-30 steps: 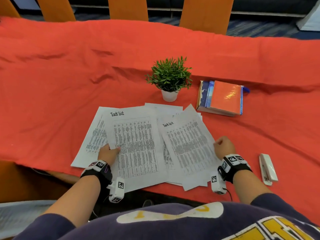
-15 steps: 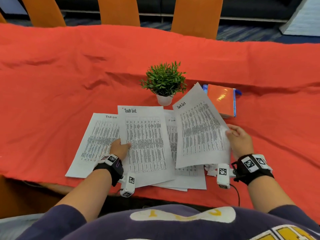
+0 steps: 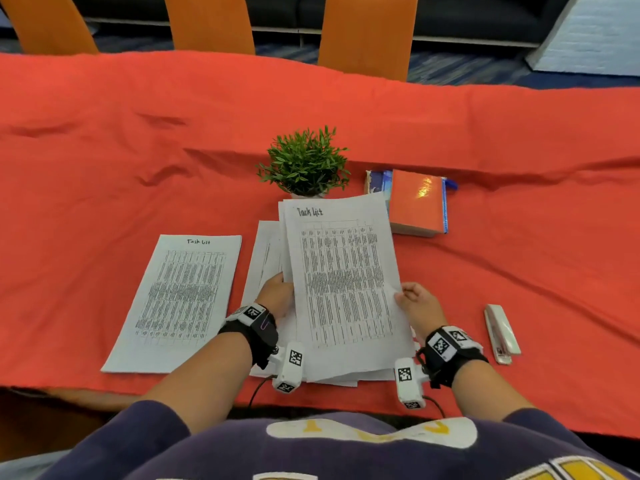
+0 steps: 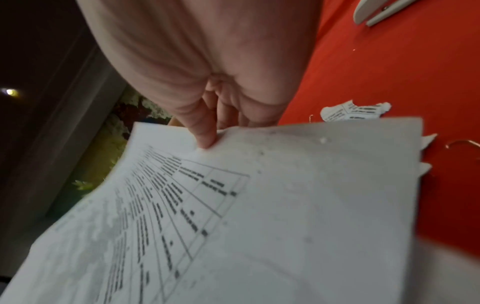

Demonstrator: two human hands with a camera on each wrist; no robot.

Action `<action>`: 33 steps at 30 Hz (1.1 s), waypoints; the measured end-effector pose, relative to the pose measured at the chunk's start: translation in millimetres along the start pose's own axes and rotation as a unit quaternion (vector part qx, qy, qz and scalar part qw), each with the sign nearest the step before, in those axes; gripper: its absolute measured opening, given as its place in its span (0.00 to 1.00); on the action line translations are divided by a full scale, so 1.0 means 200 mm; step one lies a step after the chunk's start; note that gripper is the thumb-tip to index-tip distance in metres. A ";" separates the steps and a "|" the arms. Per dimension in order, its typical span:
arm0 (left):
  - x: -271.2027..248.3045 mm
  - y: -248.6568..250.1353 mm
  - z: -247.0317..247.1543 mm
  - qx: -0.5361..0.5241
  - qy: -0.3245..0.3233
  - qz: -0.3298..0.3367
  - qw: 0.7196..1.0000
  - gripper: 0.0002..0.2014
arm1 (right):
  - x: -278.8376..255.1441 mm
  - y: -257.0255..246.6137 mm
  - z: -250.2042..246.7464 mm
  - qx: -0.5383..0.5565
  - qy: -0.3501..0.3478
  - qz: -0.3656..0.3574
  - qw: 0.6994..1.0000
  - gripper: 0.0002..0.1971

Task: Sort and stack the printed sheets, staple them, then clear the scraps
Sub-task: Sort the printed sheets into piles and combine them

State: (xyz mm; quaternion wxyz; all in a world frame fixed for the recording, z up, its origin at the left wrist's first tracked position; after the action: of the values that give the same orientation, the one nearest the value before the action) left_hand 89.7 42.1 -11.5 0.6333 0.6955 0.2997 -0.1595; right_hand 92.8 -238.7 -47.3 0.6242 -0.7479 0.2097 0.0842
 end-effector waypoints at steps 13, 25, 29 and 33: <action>-0.06 -0.05 -0.09 0.099 0.073 0.089 0.988 0.22 | 0.01 0.02 0.17 -0.049 -0.048 -0.007 0.998 0.10; -0.08 -0.28 -0.72 0.007 0.217 0.033 0.976 0.15 | 0.11 0.14 0.26 -0.355 0.003 0.049 0.934 0.21; -0.09 -0.33 -0.82 -0.018 0.234 0.020 0.972 0.16 | 0.10 0.08 0.21 -0.300 0.058 -0.004 0.952 0.08; -0.08 -0.36 -0.85 -0.031 0.233 0.019 0.972 0.16 | 0.06 0.02 0.21 -0.209 0.074 -0.043 0.974 0.06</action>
State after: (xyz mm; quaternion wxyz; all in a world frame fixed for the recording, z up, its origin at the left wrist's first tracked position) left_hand 6.0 206.5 -32.4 0.5702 0.6991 0.4305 0.0280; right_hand 108.5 -200.7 -64.1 0.4398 -0.8744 0.2005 0.0434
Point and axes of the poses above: each hand's wrist, its own x-axis towards the middle knuckle, its own z-axis out of the palm, y = z × x, the point moved 3 cm from there along x, towards the middle knuckle, and after that the axes turned 5 degrees about y, right-handed, at the moved point
